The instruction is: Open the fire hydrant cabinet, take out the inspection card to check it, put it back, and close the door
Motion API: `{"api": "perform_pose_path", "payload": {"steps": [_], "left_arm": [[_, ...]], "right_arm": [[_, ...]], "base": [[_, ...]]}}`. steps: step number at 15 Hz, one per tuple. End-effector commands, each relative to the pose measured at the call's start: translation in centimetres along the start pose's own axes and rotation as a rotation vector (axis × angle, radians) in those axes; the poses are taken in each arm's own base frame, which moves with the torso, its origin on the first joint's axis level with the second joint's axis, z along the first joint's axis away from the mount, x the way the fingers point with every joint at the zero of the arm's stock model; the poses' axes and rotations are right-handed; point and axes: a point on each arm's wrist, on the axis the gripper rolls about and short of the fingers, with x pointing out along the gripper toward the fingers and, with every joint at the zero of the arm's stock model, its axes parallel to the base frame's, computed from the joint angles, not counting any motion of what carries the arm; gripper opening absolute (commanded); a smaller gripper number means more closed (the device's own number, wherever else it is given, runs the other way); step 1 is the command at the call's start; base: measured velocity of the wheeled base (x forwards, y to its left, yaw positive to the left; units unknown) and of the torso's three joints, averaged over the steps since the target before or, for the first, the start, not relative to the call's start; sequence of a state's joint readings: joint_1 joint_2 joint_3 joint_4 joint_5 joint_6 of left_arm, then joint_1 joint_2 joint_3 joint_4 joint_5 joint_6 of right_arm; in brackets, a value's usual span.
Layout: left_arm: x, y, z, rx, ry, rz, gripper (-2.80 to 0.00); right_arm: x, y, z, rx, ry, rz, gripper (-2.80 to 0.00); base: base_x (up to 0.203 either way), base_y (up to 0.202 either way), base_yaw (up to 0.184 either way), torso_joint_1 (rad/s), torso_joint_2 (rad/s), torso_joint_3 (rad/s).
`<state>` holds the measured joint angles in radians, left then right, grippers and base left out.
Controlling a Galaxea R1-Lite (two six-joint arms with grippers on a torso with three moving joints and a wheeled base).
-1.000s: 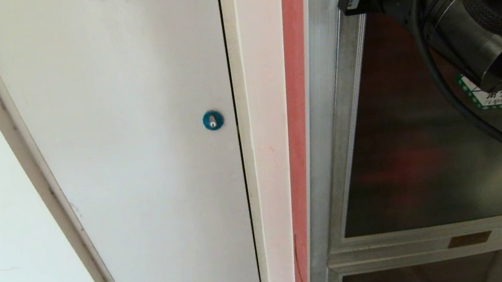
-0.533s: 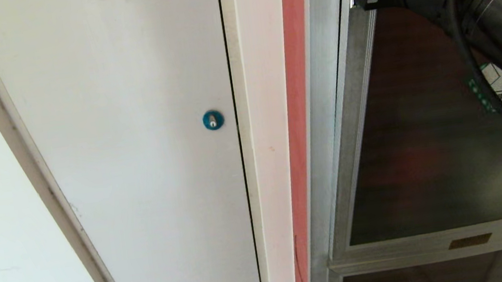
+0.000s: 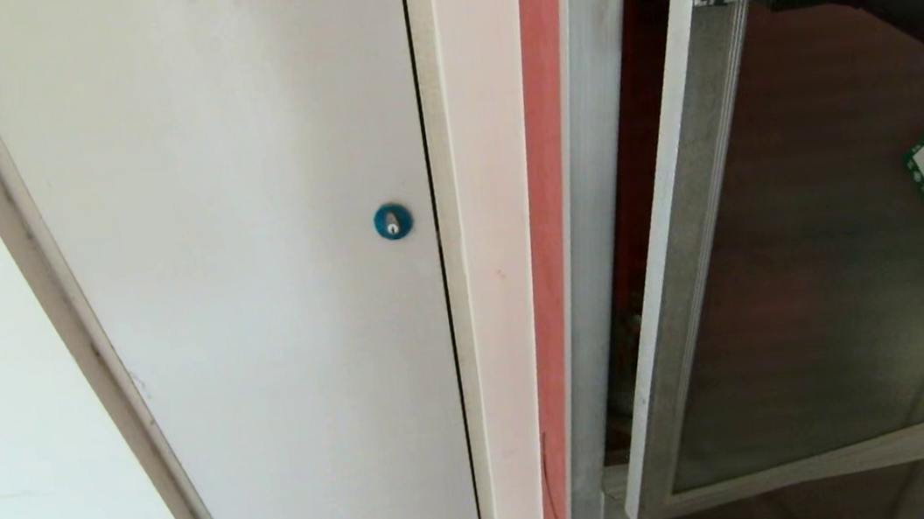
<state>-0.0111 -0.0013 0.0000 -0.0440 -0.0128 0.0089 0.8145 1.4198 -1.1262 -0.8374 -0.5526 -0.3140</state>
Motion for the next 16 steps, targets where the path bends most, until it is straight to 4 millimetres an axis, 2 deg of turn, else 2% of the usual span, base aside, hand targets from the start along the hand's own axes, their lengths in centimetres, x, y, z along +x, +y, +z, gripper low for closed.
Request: {"api": "perform_pose_path", "payload": {"steps": [1, 6, 7, 13, 16], "left_arm": [[0.1, 0.0, -0.5, 0.0, 0.019, 0.0, -2.8], [0.1, 0.0, -0.5, 0.0, 0.019, 0.0, -2.8], [0.1, 0.0, -0.5, 0.0, 0.019, -0.002, -2.8], [0.1, 0.0, -0.5, 0.0, 0.019, -0.001, -2.8], [0.1, 0.0, -0.5, 0.0, 0.019, 0.001, -2.8]], "right_arm": [[-0.8, -0.8, 0.7, 0.008, -0.013, -0.012, -2.8], [-0.7, -0.4, -0.4, -0.013, 0.017, -0.004, -2.8], [-0.7, -0.3, -0.5, -0.014, 0.02, -0.003, 0.0], [-1.1, -0.7, 0.0, -0.019, 0.007, -0.006, 0.0], [-2.3, -1.4, 0.0, -0.022, 0.013, 0.001, 0.0]], "base": [[0.0, 0.0, 0.0, 0.0, 0.0, 0.0], [0.0, 0.0, 0.0, 0.0, 0.0, 0.0], [0.0, 0.0, 0.0, 0.0, 0.0, 0.0], [0.0, 0.0, 0.0, 0.0, 0.0, 0.0], [0.0, 0.0, 0.0, 0.0, 0.0, 0.0]]}}
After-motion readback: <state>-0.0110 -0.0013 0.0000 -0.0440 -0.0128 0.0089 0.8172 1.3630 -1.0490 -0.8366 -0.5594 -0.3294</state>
